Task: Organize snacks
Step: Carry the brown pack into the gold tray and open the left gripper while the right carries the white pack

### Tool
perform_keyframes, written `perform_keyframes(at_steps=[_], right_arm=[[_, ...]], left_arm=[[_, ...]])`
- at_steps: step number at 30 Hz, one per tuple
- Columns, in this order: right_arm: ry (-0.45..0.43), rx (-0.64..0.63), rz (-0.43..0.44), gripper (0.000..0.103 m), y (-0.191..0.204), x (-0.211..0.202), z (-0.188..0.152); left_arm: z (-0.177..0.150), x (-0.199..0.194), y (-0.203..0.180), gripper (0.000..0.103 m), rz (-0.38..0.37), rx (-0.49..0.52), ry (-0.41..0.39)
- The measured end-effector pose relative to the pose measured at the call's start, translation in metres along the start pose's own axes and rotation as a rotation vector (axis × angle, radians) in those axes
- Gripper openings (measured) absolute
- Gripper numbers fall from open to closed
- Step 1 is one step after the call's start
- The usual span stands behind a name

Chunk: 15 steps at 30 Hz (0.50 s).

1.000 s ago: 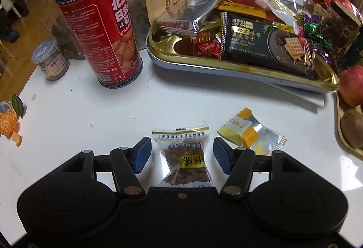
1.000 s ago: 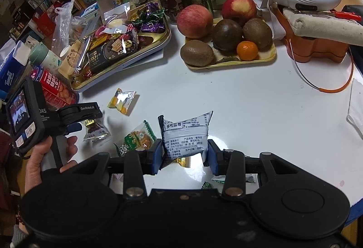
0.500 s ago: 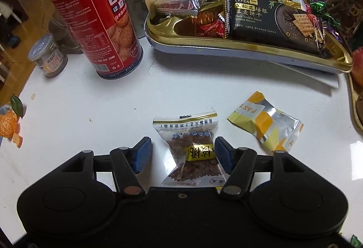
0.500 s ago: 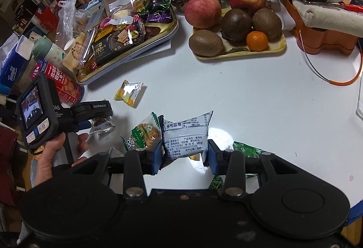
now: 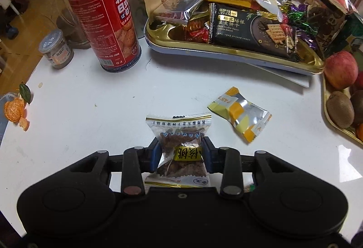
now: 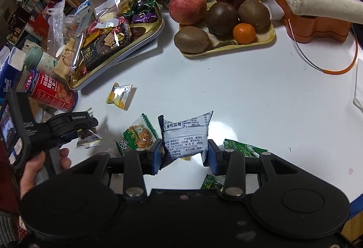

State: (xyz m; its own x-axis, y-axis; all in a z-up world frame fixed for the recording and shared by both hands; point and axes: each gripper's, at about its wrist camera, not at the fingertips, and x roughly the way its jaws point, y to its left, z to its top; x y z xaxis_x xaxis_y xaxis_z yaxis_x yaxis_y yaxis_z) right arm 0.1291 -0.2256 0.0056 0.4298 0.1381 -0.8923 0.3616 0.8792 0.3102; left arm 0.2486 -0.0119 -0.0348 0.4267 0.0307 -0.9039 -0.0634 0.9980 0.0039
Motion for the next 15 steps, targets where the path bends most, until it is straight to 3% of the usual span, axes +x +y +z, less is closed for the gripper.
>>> perform_keyframes(at_steps=[5, 12, 15], right_arm=[[0.004, 0.003, -0.04, 0.043, -0.004, 0.005, 0.001], [0.025, 0.013, -0.07, 0.043, -0.007, 0.014, 0.001], [0.025, 0.012, -0.088, 0.043, -0.007, 0.018, 0.0]], left_arm=[[-0.017, -0.035, -0.007, 0.045, 0.015, 0.107, -0.055], [-0.038, -0.065, -0.007, 0.045, -0.096, 0.135, -0.05], [-0.056, -0.073, -0.011, 0.045, -0.099, 0.185, -0.046]])
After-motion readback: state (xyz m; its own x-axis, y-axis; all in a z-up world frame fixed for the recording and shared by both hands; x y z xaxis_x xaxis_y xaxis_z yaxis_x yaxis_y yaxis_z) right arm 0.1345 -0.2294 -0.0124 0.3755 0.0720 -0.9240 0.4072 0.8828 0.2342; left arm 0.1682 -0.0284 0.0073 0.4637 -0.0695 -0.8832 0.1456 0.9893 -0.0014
